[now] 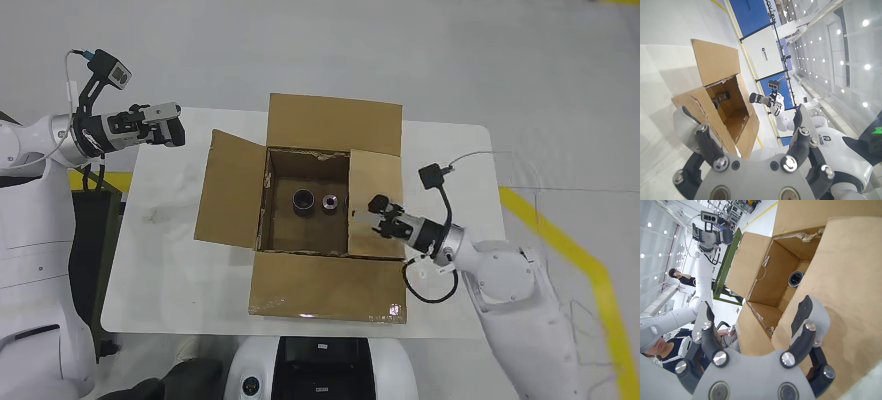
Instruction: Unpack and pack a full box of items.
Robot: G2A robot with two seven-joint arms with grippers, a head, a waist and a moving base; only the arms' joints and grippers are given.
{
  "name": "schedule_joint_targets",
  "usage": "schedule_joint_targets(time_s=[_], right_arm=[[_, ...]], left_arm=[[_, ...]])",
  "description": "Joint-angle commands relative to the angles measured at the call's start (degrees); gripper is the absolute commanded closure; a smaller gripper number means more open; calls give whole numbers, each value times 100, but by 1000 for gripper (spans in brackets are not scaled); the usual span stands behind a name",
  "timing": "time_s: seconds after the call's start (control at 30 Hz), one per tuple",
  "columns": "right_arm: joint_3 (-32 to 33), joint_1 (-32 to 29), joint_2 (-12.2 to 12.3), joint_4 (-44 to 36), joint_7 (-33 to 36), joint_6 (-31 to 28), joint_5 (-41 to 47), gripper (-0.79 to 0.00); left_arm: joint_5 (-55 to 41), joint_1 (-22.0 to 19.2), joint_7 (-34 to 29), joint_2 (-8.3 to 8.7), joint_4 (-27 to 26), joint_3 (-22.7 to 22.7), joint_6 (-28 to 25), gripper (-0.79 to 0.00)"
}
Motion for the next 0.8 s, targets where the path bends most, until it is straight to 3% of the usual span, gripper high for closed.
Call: schedule_joint_targets(time_s=[0.0, 0.37, 0.77], right_arm=[[196, -97, 27, -91, -64, 10, 9, -785], [1502, -941, 175, -499, -540, 28, 99, -785], [2085, -1243, 251, -401, -656, -143, 437, -785]], left_arm=[[0, 0, 0, 0, 0, 0, 0, -785], [0, 0, 0, 0, 0, 0, 0, -785], [0, 0, 0, 0, 0, 0, 0, -785]])
